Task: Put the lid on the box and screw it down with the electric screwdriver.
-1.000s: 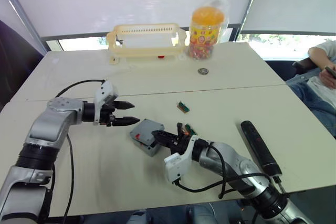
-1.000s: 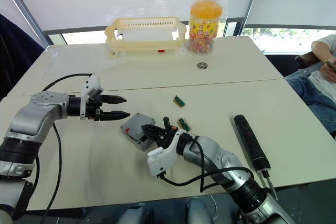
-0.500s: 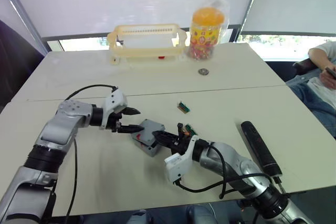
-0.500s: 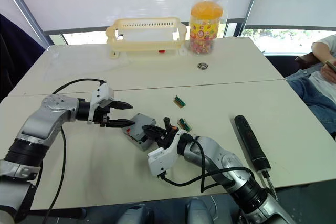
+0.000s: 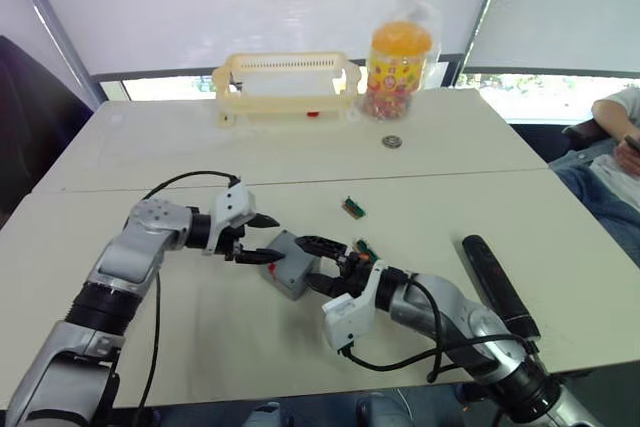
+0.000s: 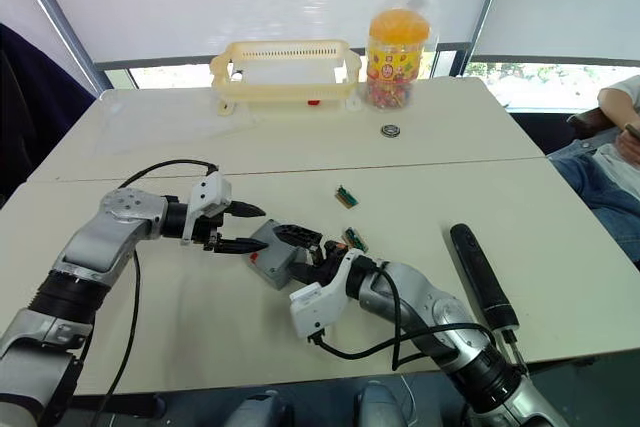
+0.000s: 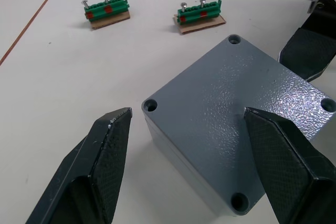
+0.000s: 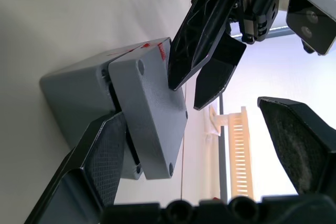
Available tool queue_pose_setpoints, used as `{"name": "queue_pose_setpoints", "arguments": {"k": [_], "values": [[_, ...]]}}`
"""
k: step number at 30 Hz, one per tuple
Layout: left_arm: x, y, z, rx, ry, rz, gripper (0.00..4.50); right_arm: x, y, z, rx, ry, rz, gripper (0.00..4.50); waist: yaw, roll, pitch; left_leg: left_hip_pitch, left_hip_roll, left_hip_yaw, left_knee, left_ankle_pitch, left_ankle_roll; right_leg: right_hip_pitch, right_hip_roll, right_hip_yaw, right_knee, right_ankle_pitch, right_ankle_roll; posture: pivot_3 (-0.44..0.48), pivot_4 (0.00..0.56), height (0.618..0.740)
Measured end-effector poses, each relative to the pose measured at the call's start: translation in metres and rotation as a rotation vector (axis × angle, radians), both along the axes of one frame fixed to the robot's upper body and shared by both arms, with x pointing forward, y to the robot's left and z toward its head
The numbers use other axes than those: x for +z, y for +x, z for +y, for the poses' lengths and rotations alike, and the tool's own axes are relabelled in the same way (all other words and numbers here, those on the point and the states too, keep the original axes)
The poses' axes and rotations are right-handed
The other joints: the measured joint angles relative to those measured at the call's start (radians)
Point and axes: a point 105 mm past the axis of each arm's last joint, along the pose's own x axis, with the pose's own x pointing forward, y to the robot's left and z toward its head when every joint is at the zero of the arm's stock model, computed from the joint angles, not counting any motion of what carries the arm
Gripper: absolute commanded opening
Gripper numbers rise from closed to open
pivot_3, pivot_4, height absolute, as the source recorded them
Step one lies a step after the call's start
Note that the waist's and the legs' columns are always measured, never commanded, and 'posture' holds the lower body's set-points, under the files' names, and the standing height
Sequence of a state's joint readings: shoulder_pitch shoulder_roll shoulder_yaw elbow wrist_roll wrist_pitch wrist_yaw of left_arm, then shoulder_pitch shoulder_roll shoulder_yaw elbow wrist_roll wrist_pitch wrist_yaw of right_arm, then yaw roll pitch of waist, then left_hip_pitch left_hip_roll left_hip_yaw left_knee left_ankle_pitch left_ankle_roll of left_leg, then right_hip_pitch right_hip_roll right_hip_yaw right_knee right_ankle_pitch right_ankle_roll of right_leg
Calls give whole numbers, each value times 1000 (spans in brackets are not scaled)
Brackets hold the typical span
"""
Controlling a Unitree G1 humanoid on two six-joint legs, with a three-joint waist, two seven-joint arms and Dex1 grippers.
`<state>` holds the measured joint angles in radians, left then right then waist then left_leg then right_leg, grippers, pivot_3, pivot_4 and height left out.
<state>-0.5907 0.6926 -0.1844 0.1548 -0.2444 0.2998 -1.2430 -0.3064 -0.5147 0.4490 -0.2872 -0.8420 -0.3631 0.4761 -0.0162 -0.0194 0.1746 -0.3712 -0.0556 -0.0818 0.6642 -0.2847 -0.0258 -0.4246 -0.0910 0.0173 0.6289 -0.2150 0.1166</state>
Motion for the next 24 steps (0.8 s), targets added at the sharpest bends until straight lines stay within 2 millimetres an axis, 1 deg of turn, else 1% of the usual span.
{"name": "queue_pose_setpoints", "arguments": {"k": [4, 9, 12, 16, 17, 18, 19, 20, 22, 23, 24], "values": [[-3, 0, 0, -6, 13, -16, 3507, -13, -3, -16, -23, -47, 49, 4439, 2, 0, 0, 0, 0, 0, 0, 0, 0, 0, 0, 0, 0, 0, 0, 0, 150, 740], [-4, 0, -1, -4, 8, -15, 3507, -9, -2, -29, -59, -20, 59, 4439, 2, 0, -1, 0, 0, 0, 0, 0, 0, 1, 0, 0, 0, 0, 0, 0, 150, 740], [-3, 0, 0, 4, 0, -11, 3507, -8, 1, -35, -116, 79, 133, 4439, 2, 0, -2, 0, 0, 0, 0, 0, 0, 1, 0, 0, 0, 0, 0, 0, 150, 740], [-2, 0, 0, 55, -98, 97, 3507, 3, 9, -40, -221, 380, 344, 4439, 2, 0, -1, -1, 1, -1, 0, 0, 0, 0, 0, 0, 0, 0, 0, 0, 150, 740], [3, 1, 4, 81, -138, 129, 3507, 8, 11, -41, -243, 466, 394, 4439, 1, -1, 0, -1, 1, -2, 0, 0, 0, -1, 0, -1, 0, 0, 0, 0, 150, 740], [14, 3, 8, 110, -190, 152, 3507, 15, 11, -42, -251, 548, 446, 4439, 1, -1, 1, -2, 2, -2, 0, 0, 0, -2, 0, -1, 1, 0, 0, 0, 150, 740], [26, 4, 12, 123, -221, 146, 3507, 19, 11, -43, -252, 587, 473, 4439, 1, -2, 1, -2, 2, -2, 0, 0, 0, -2, 0, -1, 1, 0, 0, 0, 150, 740], [44, 4, 17, 139, -260, 128, 3507, 23, 11, -45, -253, 623, 506, 4439, 0, -2, 1, -2, 2, -2, 0, 0, 0, -2, 0, -1, 0, 0, 0, 0, 150, 740], [72, 6, 31, 187, -307, 81, 3507, 26, 9, -49, -269, 698, 591, 4439, -1, -1, 1, -2, 2, -2, 0, 0, 0, -2, 0, -1, 0, 0, 0, 0, 150, 740], [81, 7, 40, 221, -319, 58, 3507, 26, 7, -50, -279, 731, 636, 4439, -2, -1, 1, -2, 2, -2, 0, 0, 0, -2, 0, -1, 0, 0, 0, 0, 150, 740], [83, 7, 46, 250, -313, 50, 3507, 26, 7, -52, -292, 762, 672, 4439, -3, -1, 1, -1, 2, -2, 0, 0, 0, -2, 0, 0, 0, 0, 0, 0, 150, 740]]}}
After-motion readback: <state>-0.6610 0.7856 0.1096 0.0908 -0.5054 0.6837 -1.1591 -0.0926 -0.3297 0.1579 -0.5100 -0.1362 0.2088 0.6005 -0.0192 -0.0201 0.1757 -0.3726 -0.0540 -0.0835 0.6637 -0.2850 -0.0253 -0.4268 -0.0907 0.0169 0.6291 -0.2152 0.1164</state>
